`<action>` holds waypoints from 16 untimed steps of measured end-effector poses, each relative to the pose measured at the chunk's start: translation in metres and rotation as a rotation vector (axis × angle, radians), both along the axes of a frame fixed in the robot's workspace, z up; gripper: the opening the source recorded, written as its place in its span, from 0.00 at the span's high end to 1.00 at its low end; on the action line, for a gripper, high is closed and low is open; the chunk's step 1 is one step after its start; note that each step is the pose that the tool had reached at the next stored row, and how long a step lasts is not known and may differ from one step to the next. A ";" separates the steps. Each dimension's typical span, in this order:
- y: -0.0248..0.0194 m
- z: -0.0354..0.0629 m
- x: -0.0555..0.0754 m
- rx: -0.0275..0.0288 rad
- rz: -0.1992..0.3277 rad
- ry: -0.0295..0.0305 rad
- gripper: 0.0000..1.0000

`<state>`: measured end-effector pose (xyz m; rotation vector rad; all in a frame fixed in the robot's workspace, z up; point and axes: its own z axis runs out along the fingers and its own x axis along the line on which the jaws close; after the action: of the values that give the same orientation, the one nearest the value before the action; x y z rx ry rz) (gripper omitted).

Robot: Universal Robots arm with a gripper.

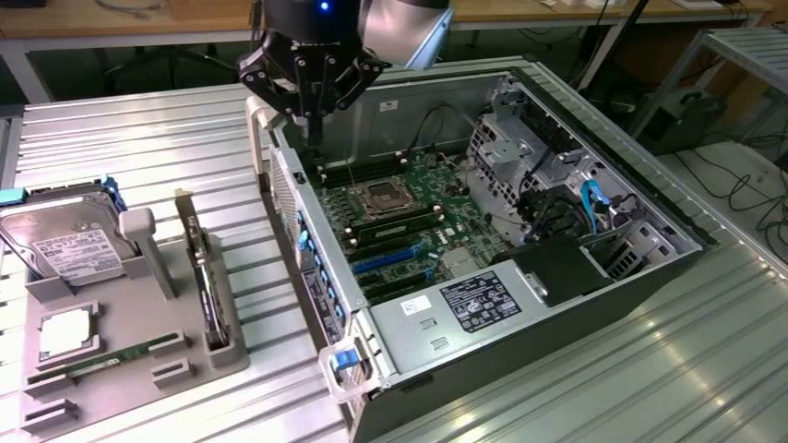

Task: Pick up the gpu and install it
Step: 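Reach for the gpu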

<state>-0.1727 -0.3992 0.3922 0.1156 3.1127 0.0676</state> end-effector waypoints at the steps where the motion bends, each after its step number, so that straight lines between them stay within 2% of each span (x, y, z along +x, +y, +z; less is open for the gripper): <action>1: 0.0000 -0.0001 -0.001 0.0000 0.000 0.0000 0.89; 16: -0.0002 -0.0012 -0.017 0.0001 0.001 -0.0001 0.89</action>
<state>-0.1897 -0.3994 0.3910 0.1142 3.1127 0.0677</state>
